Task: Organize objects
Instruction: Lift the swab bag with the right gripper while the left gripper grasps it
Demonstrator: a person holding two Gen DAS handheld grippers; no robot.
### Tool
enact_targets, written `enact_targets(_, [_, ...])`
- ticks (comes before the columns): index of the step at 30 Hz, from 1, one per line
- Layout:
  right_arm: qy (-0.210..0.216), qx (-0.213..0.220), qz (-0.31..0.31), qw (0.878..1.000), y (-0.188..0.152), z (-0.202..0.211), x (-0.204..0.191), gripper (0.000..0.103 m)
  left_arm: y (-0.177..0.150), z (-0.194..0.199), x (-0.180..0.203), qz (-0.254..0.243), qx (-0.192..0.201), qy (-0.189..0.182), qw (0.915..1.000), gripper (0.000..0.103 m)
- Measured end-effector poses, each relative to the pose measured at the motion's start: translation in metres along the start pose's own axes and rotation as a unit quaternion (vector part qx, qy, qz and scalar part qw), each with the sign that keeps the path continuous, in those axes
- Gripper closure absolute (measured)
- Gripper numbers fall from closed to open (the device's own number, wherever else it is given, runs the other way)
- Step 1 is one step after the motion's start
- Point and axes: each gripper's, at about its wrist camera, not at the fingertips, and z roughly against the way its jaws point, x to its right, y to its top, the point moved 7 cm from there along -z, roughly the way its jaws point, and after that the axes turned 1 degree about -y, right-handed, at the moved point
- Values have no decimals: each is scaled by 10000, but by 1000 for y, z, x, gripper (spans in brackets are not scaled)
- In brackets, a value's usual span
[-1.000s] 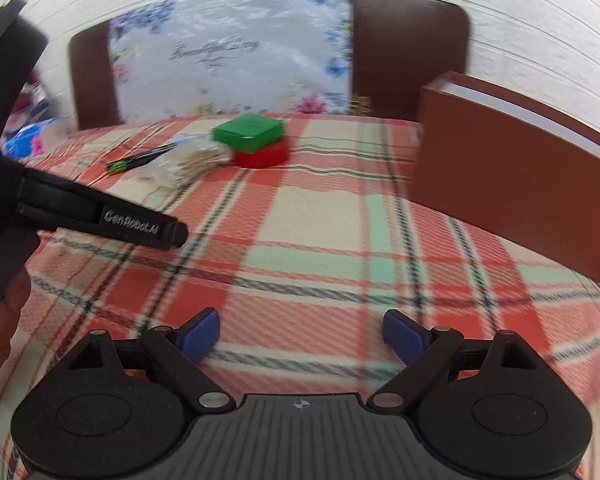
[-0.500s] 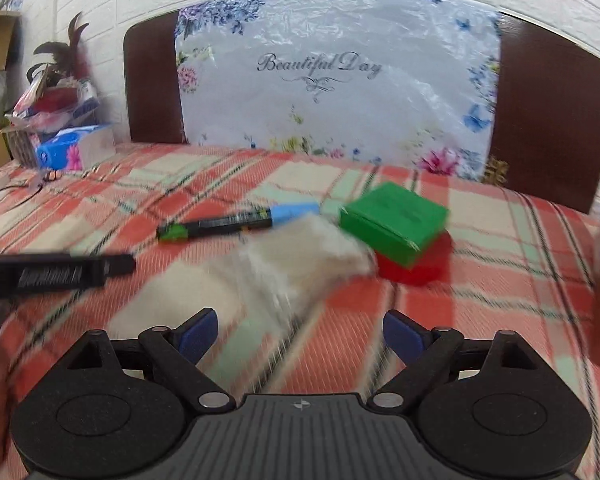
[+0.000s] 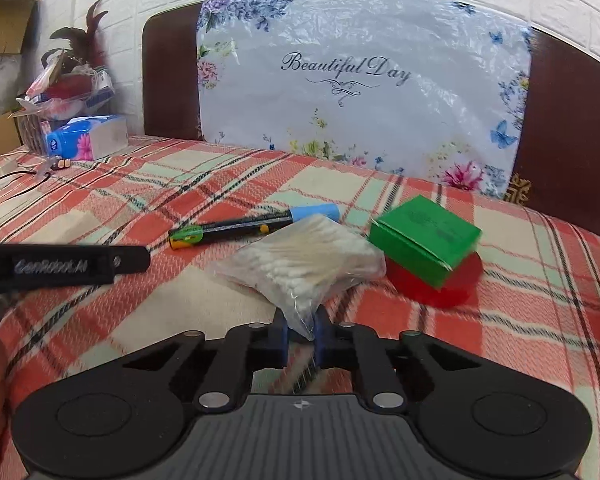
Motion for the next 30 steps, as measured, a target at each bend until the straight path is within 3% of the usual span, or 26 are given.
enact_targets(9, [-342, -172, -145, 9992, -69, 98, 44, 92, -1, -2, 5, -230, -81, 84, 9997, 19])
enact_targets(10, [-390, -190, -235, 9988, -78, 111, 52, 83, -1, -2, 7, -291, -109, 103, 9995, 18])
enact_targets(11, [-427, -212, -357, 9982, -87, 124, 60, 60, -2, -2, 10, -379, -158, 111, 9991, 17])
enact_targets(13, [-487, -268, -597, 9967, -102, 146, 74, 28, -4, -1, 20, -653, -321, 122, 9973, 17])
enact_targets(14, [-480, -270, -674, 9962, -108, 153, 79, 25, -6, 2, 28, -775, -428, 15, 9961, 18])
enact_targets(17, [-478, -226, -756, 9957, -112, 162, 82, 26, -13, 25, 68, -703, -689, -854, 9915, 17])
enact_targets(22, [-257, -130, -547, 9981, -94, 146, 72, 25, -31, 61, 148, -1008, -1211, -2134, 9642, 12])
enact_targets(24, [-180, -72, -415, 9989, -83, 136, 66, 22, -39, 62, 167, -998, -1443, -2310, 9570, 6])
enact_targets(27, [-117, -102, -249, 9996, -74, 110, 57, 25, -59, 46, 185, -1033, -1955, -2305, 9476, 10])
enact_targets(28, [-11, -219, -253, 9994, -75, 100, 54, 43, -67, 41, 189, -1225, -1985, -2125, 9489, 13])
enact_targets(30, [-64, -160, -297, 9994, -74, 94, 53, 54, -68, 47, 199, -1583, -1742, -2053, 9500, 36])
